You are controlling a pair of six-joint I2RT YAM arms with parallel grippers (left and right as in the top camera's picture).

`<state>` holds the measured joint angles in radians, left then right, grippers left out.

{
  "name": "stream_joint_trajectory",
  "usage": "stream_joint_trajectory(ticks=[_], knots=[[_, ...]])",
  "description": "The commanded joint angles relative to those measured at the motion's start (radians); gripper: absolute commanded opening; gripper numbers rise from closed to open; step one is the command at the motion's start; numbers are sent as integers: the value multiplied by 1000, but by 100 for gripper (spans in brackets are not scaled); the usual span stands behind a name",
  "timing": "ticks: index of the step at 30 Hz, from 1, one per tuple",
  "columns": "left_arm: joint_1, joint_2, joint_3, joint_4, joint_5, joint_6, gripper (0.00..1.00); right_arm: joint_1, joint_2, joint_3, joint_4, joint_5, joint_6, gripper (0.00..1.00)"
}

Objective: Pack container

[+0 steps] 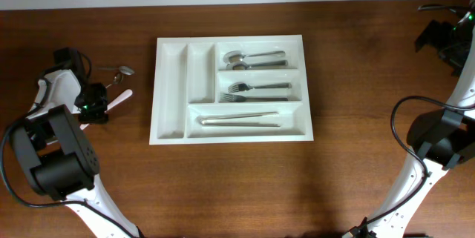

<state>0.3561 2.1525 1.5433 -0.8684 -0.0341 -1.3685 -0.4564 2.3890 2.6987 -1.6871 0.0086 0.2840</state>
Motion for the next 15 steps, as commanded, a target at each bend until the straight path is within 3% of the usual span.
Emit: stream_joint_trajectory(ticks=[1, 15], knots=[[6, 58, -23, 16, 12, -7, 42, 5, -28, 15, 0, -1, -3, 99], [6, 58, -23, -23, 11, -6, 3, 5, -28, 15, 0, -1, -3, 99]])
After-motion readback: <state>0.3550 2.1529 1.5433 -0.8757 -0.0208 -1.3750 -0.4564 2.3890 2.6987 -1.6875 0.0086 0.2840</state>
